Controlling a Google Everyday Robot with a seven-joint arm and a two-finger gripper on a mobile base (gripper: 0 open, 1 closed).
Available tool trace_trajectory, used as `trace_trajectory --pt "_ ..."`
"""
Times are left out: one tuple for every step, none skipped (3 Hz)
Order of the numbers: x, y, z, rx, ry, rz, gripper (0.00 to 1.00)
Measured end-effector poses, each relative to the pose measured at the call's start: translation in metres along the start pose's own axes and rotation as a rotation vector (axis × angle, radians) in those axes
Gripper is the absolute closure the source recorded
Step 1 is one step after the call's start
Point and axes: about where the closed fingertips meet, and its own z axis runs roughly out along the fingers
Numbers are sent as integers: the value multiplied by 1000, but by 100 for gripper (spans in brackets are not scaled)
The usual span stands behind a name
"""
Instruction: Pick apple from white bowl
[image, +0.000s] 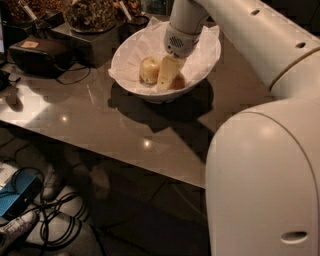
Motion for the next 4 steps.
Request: trace_trajectory --pt "0 -5 9 -4 9 0 29" --pt "4 -14 16 -3 13 8 29" --pt "19 -18 22 24 13 7 48" --pt "21 -16 30 14 24 7 71"
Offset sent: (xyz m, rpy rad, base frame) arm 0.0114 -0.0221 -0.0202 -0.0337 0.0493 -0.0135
